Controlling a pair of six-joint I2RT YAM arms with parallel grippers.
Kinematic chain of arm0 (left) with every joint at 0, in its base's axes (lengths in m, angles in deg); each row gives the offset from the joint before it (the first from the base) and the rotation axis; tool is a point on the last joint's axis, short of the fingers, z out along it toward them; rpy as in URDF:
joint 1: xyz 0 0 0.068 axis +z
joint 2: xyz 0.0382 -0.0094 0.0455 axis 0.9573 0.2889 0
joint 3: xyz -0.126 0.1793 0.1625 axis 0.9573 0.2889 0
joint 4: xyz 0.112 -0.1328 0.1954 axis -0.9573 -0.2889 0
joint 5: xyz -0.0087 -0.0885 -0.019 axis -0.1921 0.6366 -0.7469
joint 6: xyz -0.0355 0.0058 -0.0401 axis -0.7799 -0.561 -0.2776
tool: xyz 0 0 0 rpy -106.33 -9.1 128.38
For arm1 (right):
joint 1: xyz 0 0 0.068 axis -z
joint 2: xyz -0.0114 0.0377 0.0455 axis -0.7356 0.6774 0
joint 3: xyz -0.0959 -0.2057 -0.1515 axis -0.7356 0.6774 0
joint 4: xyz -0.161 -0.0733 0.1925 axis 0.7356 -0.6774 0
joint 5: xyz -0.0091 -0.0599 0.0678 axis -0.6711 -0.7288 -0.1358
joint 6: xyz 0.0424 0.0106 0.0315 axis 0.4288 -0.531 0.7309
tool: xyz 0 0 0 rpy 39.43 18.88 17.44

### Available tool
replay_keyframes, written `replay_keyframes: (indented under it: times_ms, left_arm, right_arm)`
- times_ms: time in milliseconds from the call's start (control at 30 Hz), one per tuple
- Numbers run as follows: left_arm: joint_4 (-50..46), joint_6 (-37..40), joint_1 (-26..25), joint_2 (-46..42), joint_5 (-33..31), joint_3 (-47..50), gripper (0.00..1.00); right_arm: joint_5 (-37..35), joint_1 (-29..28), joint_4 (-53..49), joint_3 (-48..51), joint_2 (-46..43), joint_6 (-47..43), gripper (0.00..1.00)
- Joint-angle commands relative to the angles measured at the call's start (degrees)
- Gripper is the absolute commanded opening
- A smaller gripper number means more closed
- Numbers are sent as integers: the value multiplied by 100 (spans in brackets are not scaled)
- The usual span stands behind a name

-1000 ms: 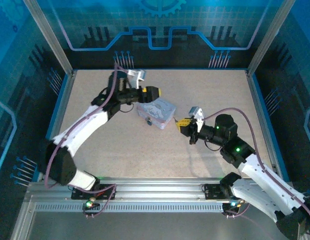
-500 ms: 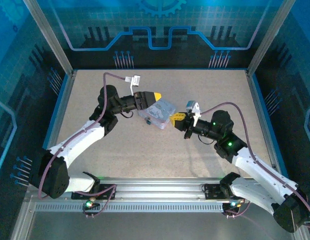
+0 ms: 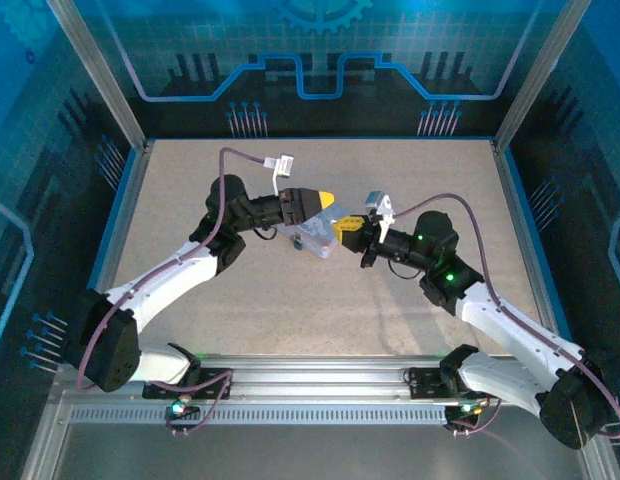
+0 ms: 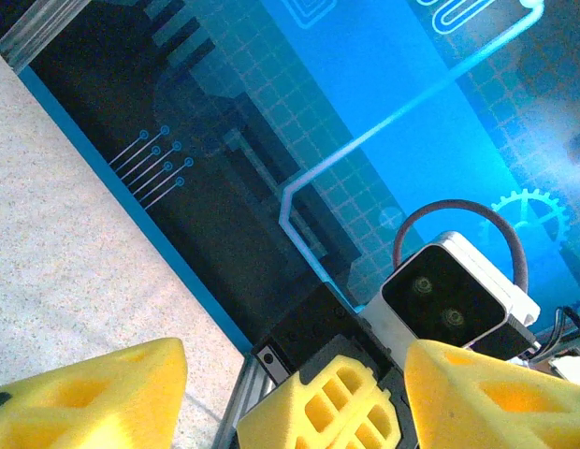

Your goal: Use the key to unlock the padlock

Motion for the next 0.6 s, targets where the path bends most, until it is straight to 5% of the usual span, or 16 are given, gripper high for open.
replay_keyframes:
  times_ms: [0,567]
  left_arm:
    - [186,38,-85,9,117,69,60]
    - [160,66,-104,42,143,41,24]
  right_arm:
    - [30,-42,312,-259,122,38,0]
    - [-104,-44,473,-429,439,200,0]
